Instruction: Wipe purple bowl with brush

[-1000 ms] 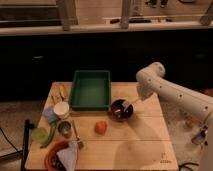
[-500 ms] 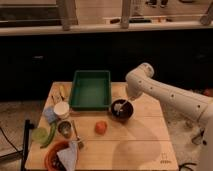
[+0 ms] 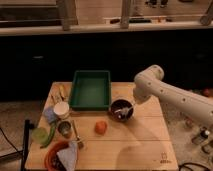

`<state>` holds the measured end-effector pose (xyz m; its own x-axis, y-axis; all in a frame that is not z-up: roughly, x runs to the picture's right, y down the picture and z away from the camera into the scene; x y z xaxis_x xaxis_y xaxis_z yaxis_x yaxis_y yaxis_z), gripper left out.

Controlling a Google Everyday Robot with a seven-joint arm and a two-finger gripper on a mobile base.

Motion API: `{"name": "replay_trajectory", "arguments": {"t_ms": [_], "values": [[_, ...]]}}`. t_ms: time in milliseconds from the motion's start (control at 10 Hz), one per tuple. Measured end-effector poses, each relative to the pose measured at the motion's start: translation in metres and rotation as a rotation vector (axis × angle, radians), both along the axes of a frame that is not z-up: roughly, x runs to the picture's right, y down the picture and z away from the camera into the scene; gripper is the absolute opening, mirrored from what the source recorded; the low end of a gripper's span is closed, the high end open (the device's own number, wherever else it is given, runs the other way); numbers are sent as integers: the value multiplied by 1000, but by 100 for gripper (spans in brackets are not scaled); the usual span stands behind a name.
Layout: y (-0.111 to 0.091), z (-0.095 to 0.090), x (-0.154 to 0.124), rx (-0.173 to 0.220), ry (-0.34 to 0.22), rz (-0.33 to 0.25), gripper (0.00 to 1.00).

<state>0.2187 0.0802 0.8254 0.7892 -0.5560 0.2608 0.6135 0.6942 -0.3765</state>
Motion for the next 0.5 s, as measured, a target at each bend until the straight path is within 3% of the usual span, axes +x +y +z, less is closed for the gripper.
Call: {"name": "replay_trajectory", "arguments": {"t_ms": [300, 500], "values": [[-10, 4, 6, 28, 52, 4, 0], [-25, 13, -4, 57, 62, 1, 0]]}}
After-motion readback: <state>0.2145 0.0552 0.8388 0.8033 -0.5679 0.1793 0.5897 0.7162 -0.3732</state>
